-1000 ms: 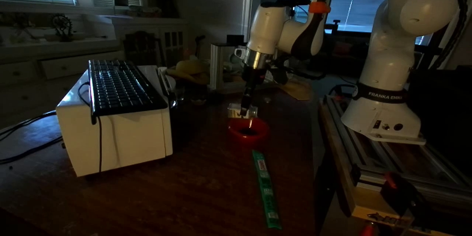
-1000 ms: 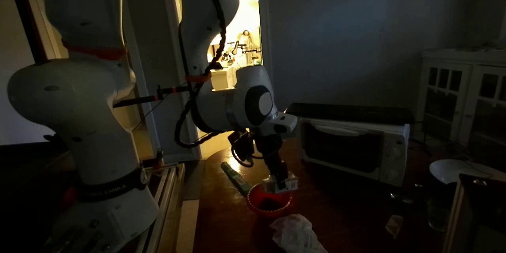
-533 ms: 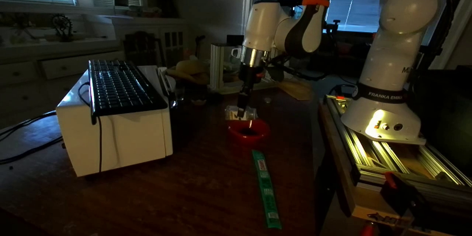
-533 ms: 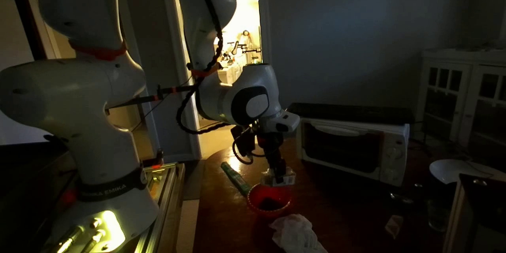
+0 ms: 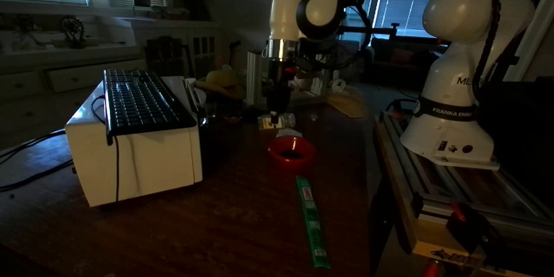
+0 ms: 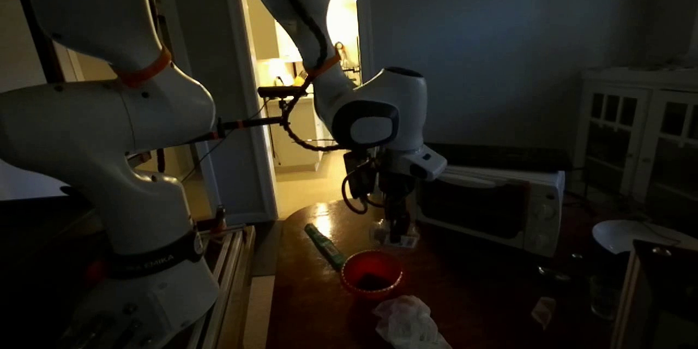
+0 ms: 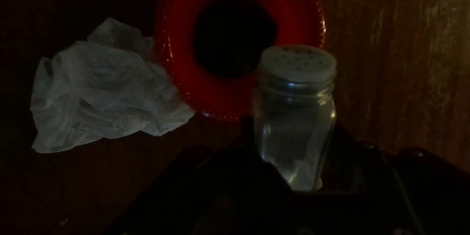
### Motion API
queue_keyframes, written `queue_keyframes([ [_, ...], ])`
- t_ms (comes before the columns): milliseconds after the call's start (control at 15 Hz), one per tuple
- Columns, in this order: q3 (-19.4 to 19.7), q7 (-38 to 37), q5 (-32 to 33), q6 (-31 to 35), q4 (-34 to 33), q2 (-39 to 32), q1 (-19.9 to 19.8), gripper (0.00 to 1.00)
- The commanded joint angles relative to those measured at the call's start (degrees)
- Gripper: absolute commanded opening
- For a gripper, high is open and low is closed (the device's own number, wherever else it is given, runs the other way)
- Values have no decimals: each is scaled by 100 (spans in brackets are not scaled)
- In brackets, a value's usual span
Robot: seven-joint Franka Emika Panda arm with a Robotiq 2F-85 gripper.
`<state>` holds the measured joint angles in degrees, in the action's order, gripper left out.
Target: Spray some salt contents into the red bowl
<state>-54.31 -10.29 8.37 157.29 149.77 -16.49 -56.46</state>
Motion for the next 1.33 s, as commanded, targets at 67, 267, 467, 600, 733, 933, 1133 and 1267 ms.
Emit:
queue_keyframes([
  [67,-766,849,-1076,-1769,-755,147,-1261,24],
  [267,-9,1487,-1793,-3067,-1275,661,-796,24],
  [467,1207,1576,-1847,-4124,-1705,755,-4,24],
  [600,2130,1570,-1893,-4646,-1994,603,650,24],
  [733,3051,1510,-1886,-4973,-2195,438,1375,24],
  [933,4314,1575,-1802,-5357,-2475,114,2425,24],
  [1133,5180,1788,-1754,-5805,-2760,-194,3179,24],
  [1267,5524,2019,-1663,-6124,-2946,-431,3479,24],
])
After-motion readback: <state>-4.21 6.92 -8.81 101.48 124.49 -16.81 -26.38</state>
